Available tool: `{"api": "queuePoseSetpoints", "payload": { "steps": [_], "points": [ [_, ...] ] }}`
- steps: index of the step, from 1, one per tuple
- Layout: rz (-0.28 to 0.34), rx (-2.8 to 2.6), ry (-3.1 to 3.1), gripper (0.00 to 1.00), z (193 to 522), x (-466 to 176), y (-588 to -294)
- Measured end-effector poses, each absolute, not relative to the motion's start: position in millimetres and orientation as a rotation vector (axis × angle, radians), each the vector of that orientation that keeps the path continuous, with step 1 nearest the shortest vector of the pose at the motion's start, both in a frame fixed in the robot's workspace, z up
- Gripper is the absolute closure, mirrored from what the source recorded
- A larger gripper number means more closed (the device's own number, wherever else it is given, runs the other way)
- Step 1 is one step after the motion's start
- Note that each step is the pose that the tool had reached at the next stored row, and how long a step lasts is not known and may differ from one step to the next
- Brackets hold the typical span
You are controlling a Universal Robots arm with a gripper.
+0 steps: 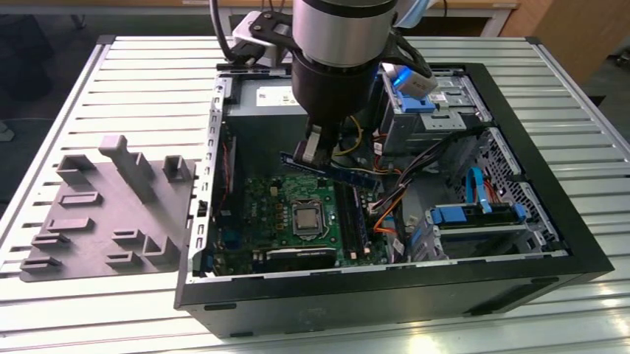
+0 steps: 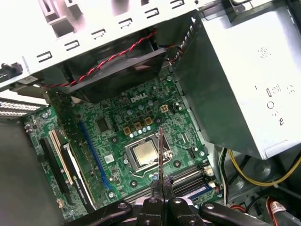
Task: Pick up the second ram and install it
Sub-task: 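Insert the second ram into the second slot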
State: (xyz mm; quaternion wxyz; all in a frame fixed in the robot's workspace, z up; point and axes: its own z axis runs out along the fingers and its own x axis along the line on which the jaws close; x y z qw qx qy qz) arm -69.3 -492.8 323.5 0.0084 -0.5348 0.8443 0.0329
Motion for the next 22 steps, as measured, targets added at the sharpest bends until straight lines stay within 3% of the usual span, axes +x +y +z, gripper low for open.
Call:
{"api": "queuePoseSetpoints", "payload": {
  "steps": [22],
  "points": [
    [0.098, -1.281, 2.839, 0.89, 322.9, -69.3, -492.8]
  ]
}}
